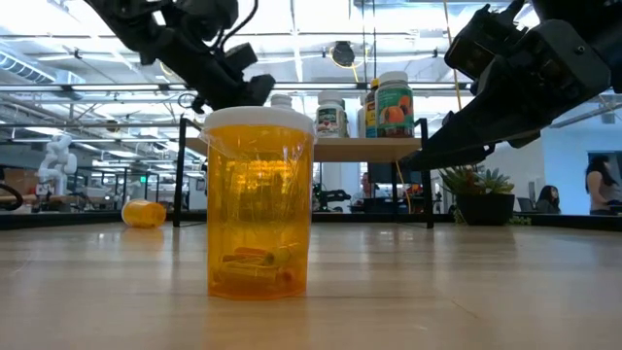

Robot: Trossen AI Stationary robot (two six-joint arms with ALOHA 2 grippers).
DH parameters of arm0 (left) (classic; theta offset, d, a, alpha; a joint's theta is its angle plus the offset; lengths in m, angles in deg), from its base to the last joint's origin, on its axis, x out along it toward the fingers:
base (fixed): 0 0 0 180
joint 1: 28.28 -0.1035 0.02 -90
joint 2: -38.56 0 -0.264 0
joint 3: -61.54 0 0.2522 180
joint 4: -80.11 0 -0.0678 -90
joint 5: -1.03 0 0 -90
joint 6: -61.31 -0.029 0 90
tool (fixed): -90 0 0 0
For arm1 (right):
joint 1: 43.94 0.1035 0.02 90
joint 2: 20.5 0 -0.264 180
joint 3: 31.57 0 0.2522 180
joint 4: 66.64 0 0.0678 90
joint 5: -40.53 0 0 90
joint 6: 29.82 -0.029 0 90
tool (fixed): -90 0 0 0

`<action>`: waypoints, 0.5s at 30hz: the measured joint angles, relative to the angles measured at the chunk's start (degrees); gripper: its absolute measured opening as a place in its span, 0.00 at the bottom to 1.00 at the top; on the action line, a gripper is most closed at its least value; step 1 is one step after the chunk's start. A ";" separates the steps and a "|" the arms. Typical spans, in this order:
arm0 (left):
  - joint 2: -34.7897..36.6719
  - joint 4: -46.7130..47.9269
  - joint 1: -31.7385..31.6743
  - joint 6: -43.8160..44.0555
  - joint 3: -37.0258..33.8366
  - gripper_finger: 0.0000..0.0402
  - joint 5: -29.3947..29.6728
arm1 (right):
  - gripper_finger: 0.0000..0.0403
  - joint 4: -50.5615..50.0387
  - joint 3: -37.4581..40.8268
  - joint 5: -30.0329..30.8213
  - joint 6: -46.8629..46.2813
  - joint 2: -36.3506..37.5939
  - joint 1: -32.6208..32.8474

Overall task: Pick and place medicine bottles onto shelf by color
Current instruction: Put the white blue pill bottle on the shelf

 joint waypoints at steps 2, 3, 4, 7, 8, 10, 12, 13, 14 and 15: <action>-1.45 -1.57 0.00 -0.26 0.06 0.03 -0.43 | 0.74 0.04 0.00 -0.02 -0.02 0.00 0.00; -2.04 -1.85 0.00 -0.31 0.00 0.04 -0.46 | 0.74 0.03 0.00 -0.02 -0.09 0.00 0.00; -2.68 -2.99 0.00 -0.36 -0.02 0.04 -0.46 | 0.74 0.00 0.00 -0.02 -0.24 0.00 0.00; -3.13 -3.99 -0.14 -0.47 0.00 0.05 -0.21 | 0.74 -0.02 0.00 -0.04 -0.28 0.00 0.00; -3.12 -4.43 -0.26 -0.49 0.00 0.05 -0.09 | 0.74 -0.12 0.00 -0.04 -0.31 0.00 0.00; -3.07 -4.82 -0.75 -0.47 0.00 0.03 0.01 | 0.74 -0.26 0.00 -0.05 -0.31 0.00 0.02; -3.08 -5.20 -1.27 -0.49 0.00 0.02 0.05 | 0.74 -0.24 0.00 -0.07 -0.37 0.00 0.02; -3.08 -5.47 -1.51 -0.48 0.00 0.01 0.04 | 0.74 -0.30 0.00 -0.07 -0.40 0.00 0.00; -3.07 -5.69 -1.64 -0.47 0.00 0.01 0.04 | 0.74 -0.44 0.00 -0.07 -0.42 0.00 0.02; -3.07 -5.66 -1.76 -0.47 0.00 0.01 0.06 | 0.74 -0.59 0.00 -0.07 -0.42 0.00 0.02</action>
